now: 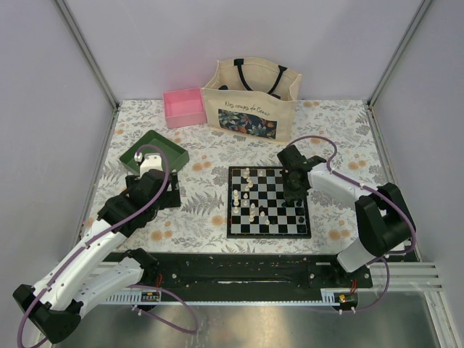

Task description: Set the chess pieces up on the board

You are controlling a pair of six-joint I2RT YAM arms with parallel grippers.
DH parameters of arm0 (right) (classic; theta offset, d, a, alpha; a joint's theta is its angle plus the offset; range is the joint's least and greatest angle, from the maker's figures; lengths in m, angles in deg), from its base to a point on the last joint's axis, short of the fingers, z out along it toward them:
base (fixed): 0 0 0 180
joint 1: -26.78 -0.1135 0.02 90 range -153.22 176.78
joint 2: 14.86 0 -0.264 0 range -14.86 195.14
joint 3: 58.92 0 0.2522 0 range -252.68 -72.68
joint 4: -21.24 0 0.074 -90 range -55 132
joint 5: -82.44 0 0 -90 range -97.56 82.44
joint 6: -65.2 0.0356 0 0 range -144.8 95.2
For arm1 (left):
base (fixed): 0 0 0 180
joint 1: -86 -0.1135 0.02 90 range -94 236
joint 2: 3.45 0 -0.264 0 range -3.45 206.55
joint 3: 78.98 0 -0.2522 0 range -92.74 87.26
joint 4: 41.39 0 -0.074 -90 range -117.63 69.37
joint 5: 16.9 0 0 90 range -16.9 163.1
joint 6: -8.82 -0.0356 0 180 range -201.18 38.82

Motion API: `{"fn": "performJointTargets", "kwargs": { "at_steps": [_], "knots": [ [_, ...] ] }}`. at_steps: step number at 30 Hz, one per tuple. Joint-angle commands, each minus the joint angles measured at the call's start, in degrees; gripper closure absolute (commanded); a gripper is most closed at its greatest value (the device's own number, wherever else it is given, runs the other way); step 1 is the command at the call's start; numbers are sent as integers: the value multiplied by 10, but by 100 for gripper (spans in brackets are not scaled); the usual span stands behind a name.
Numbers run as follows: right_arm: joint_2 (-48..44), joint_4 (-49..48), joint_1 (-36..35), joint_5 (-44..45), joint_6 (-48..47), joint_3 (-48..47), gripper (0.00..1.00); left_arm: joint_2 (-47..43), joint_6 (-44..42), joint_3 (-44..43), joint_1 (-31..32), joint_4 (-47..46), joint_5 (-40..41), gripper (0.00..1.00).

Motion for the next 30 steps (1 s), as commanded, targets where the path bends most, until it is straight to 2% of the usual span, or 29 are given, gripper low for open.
{"fn": "performJointTargets", "kwargs": {
  "at_steps": [1, 9, 17, 24, 30],
  "knots": [
    [5, -9, -7, 11, 4, 1, 73, 2, -7, -15, -2, -16, -7, 1],
    [-4, -4, -8, 20, -1, 8, 77, 4, -8, -14, -2, -15, -8, 1],
    [-7, -2, -9, 26, -1, 11, 77, 4, -8, -16, -2, -15, -8, 1],
    [-28, 5, -7, 7, -6, -7, 68, 1, -7, -14, -2, -15, -7, 1],
    [-62, 14, -16, -6, -1, -26, 66, 1, -8, -16, -2, -15, -6, 1]
  ]
}}
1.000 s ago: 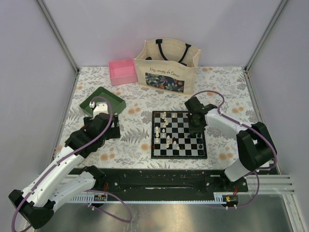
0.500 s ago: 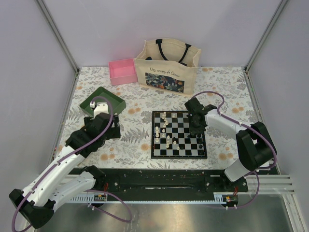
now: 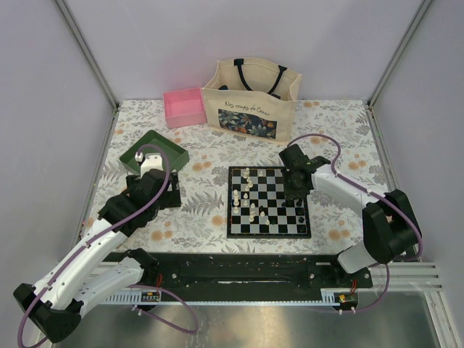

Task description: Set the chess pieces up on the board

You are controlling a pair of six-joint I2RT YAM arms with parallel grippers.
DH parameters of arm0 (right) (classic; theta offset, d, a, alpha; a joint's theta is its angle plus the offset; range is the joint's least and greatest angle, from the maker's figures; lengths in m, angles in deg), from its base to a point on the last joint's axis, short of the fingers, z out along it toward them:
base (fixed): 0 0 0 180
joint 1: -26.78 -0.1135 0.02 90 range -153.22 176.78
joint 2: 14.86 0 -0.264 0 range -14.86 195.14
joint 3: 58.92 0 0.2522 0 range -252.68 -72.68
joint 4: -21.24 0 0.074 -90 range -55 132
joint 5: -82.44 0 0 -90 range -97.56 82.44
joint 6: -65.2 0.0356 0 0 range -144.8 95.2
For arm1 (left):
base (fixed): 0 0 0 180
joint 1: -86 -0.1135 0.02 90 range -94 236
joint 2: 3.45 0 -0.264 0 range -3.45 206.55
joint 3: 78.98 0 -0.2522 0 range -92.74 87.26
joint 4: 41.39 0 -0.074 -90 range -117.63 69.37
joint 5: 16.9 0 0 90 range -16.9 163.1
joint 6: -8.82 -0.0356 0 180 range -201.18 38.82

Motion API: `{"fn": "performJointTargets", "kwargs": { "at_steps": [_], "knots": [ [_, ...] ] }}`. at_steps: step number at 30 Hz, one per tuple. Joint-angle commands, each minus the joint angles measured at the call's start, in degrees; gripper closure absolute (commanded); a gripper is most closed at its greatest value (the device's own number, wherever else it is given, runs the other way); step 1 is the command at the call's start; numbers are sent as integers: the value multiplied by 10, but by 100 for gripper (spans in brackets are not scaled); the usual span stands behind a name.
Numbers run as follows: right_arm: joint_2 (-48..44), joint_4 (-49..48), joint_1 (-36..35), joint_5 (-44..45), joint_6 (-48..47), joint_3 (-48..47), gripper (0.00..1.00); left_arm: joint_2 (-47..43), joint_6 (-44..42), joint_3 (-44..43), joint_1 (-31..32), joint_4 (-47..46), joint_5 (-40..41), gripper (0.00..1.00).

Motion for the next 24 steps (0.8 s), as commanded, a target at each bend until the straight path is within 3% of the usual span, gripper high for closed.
{"fn": "performJointTargets", "kwargs": {
  "at_steps": [1, 24],
  "knots": [
    [-43, 6, -17, -12, 4, -30, 65, -3, -7, -15, -3, -16, -6, 1],
    [18, -2, -49, -10, 22, -24, 64, -5, -8, -15, -2, -15, -7, 1]
  ]
}}
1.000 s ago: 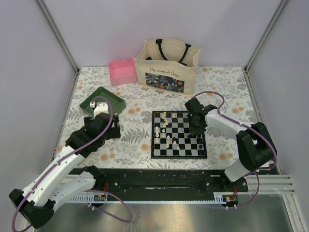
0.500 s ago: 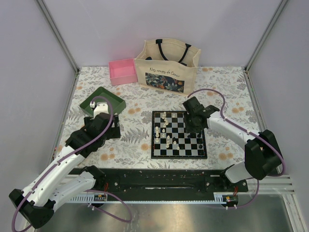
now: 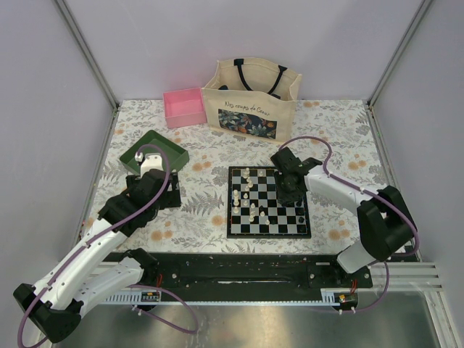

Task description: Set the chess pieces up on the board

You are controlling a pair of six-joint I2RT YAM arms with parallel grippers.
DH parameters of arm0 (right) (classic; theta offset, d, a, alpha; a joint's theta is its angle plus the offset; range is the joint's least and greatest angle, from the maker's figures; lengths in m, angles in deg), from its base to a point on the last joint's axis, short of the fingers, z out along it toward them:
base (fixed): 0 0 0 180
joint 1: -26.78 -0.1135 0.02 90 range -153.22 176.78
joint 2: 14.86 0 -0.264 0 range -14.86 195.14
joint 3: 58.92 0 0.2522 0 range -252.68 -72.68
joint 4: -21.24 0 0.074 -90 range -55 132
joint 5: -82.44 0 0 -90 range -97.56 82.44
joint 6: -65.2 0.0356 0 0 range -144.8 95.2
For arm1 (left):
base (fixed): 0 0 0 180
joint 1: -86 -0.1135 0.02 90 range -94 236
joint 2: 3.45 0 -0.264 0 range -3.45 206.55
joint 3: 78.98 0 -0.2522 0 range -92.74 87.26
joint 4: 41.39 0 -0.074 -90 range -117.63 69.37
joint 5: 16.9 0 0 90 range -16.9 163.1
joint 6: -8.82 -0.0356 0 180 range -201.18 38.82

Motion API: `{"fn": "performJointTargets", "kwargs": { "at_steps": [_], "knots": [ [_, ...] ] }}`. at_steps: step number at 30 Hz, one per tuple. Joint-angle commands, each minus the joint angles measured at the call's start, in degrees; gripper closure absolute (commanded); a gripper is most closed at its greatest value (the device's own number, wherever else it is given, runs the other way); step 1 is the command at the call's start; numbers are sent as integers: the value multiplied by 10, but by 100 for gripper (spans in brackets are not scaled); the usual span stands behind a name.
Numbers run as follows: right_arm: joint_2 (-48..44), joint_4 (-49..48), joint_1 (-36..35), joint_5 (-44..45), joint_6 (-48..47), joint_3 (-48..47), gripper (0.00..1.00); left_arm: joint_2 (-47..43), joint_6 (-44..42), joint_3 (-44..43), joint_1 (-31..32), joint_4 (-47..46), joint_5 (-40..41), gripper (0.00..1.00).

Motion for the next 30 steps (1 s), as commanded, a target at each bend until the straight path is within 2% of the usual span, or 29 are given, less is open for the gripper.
{"fn": "performJointTargets", "kwargs": {
  "at_steps": [1, 7, 11, 18, 25, 30],
  "knots": [
    [10, -5, -5, 4, 3, -12, 64, -4, -7, -15, -2, -16, -7, 1],
    [24, -7, -5, 3, 2, -13, 67, -3, -7, -15, -2, -15, -7, 1],
    [23, -7, -6, 5, 0, -13, 75, -4, -7, -15, -2, -15, -7, 1],
    [-13, 3, -7, -4, -1, 13, 82, -1, -7, -15, -2, -15, -6, 1],
    [-65, 19, -7, 21, -1, 58, 83, -2, -7, -16, -2, -17, -7, 1],
    [-66, 14, -7, 26, -2, 65, 82, -4, -7, -16, -2, -16, -9, 1]
  ]
}}
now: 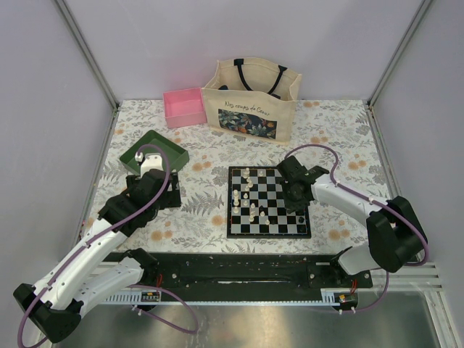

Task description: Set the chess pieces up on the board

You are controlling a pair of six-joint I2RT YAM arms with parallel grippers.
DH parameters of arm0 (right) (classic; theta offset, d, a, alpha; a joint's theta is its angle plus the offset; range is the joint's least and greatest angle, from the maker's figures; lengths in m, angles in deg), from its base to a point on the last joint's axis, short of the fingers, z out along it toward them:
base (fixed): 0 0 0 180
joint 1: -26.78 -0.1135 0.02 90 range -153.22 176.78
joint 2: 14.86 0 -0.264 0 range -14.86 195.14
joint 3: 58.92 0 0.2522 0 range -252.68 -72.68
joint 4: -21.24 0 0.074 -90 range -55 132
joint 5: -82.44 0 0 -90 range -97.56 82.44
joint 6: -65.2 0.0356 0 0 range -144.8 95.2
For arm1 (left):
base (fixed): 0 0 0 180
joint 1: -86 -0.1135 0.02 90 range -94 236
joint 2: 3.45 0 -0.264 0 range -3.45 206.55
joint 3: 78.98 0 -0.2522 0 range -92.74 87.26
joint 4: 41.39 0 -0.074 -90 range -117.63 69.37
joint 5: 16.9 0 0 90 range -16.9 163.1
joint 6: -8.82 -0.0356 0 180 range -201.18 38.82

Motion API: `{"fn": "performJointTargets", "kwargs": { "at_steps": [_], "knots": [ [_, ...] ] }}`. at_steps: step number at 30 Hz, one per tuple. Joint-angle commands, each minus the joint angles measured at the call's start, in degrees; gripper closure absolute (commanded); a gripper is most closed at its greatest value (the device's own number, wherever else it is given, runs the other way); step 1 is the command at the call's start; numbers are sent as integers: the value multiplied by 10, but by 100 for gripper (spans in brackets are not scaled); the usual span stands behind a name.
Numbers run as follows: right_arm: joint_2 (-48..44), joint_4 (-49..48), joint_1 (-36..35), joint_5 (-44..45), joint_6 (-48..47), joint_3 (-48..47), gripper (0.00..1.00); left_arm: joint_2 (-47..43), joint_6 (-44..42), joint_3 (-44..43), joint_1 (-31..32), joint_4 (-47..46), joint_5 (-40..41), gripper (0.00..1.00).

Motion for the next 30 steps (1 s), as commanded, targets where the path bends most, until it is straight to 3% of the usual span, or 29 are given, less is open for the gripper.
{"fn": "performJointTargets", "kwargs": {
  "at_steps": [1, 13, 18, 30],
  "knots": [
    [-10, 3, -7, 18, -1, 1, 82, -3, -7, -15, -2, -16, -9, 1],
    [-5, -1, -7, 27, -3, 10, 80, -5, -7, -15, -3, -15, -8, 1],
    [0, -5, -7, 19, -1, 7, 68, -4, -7, -15, -2, -16, -9, 1],
    [-61, 1, -16, -25, -13, -22, 62, -6, -7, -15, -2, -16, -8, 1]
  ]
}}
